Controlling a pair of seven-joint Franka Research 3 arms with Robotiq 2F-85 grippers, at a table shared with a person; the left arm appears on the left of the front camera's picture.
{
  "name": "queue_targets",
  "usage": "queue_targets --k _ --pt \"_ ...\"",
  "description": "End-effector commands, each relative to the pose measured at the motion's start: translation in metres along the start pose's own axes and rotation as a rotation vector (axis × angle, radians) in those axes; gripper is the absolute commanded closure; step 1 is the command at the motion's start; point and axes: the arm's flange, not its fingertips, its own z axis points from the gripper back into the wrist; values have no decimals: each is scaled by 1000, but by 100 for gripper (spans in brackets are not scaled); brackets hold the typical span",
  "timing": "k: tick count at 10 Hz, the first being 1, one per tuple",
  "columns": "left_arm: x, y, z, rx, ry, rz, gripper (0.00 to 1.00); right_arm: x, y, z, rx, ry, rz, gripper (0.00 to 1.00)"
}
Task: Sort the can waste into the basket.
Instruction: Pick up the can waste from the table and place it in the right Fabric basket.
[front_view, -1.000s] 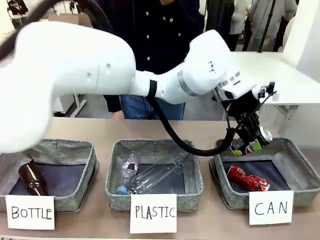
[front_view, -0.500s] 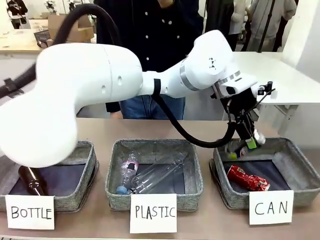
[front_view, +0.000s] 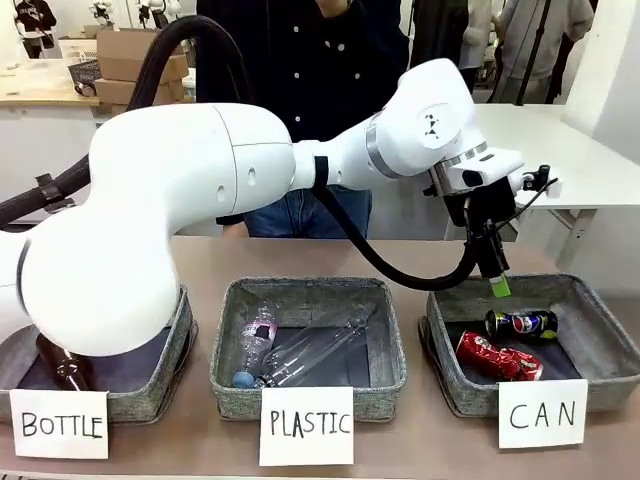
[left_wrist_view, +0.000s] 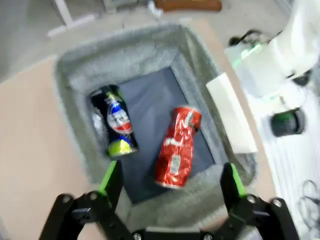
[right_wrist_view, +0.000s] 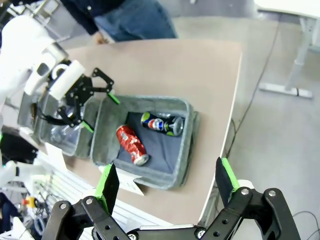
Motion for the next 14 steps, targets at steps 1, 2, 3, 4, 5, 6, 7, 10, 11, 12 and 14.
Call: queue_targets --k 1,2,3,4,5,6,7,10,11,12,14 --pt "-24 15 37 -39 123 181 0 1 0 2 -10 11 -13 0" --pt "-78 -7 62 -30 140 265 0 1 0 2 -10 11 -13 0" --pt "-117 -23 86 -15 134 371 0 1 0 2 -10 11 -13 0" --pt "-149 -44 104 -80 118 467 0 1 0 2 -10 11 -13 0" --pt "-178 -65 118 -51 99 516 0 1 0 2 -10 11 -13 0" --pt "-206 -78 126 -92 68 592 0 1 0 2 -10 11 -13 0" --pt "-240 -92 126 -202 16 690 0 1 0 2 -10 11 -13 0" --pt "-306 -148 165 -150 -218 810 0 1 0 2 -10 11 -13 0" --pt "-356 -212 252 70 -486 803 0 1 0 2 -10 11 -13 0" --pt "-362 -218 260 55 -504 788 0 1 0 2 -10 11 -13 0" --pt "-397 -244 294 24 -635 799 0 -1 0 0 2 -1 0 0"
